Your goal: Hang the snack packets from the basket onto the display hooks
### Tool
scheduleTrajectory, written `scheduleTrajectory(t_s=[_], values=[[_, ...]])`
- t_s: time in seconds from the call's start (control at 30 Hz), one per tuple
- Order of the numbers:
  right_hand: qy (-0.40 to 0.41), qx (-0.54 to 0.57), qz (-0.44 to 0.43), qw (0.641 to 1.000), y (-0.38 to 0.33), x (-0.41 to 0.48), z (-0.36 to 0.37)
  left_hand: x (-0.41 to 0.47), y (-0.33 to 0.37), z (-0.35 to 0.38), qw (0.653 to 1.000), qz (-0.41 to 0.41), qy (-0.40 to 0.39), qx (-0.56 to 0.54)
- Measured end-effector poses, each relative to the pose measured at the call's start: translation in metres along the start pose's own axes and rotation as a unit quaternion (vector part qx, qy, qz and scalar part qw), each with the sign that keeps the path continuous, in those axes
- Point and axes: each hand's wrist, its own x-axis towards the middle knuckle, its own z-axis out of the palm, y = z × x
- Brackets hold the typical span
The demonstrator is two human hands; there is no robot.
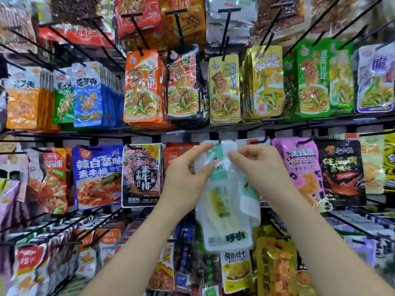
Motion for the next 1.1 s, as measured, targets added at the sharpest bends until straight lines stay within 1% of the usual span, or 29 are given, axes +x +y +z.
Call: scheduleTrajectory(t_s=[0.13, 0.27, 0.37, 0.67, 0.77, 0.87, 0.97, 1.03, 1.1], values=[[0.035, -0.012, -0.019, 0.999, -0.005, 0.01, -0.003, 0.021, 0.002, 0.007, 0.998, 0.041, 0.019, 0.053], [0.052, -0.072, -0.006, 0.996, 0.001, 0.022, 0.0, 0.03, 0.002, 0.011, 0.993, 0.044, 0.015, 0.11], [0.048, -0.108, 0.004, 0.993, 0.009, 0.024, 0.002, 0.03, 0.0, 0.012, 0.985, 0.04, 0.0, 0.169], [0.034, -0.142, 0.017, 0.989, 0.015, 0.028, 0.002, 0.028, -0.007, 0.012, 0.976, 0.044, -0.048, 0.21], [0.012, -0.17, 0.032, 0.985, 0.015, 0.026, -0.001, 0.018, -0.014, 0.009, 0.975, 0.026, -0.057, 0.211], [-0.006, -0.203, 0.042, 0.978, 0.016, 0.02, -0.009, -0.001, -0.026, 0.012, 0.977, 0.021, -0.032, 0.208], [-0.031, -0.273, 0.052, 0.96, 0.018, 0.014, -0.014, -0.015, -0.041, 0.021, 0.972, -0.012, -0.042, 0.229], [-0.072, -0.319, 0.069, 0.943, 0.021, 0.013, -0.012, -0.02, -0.047, 0.027, 0.977, -0.04, -0.065, 0.199], [-0.143, -0.332, 0.089, 0.928, 0.027, 0.014, -0.007, -0.021, -0.051, 0.033, 0.979, -0.052, -0.073, 0.18]])
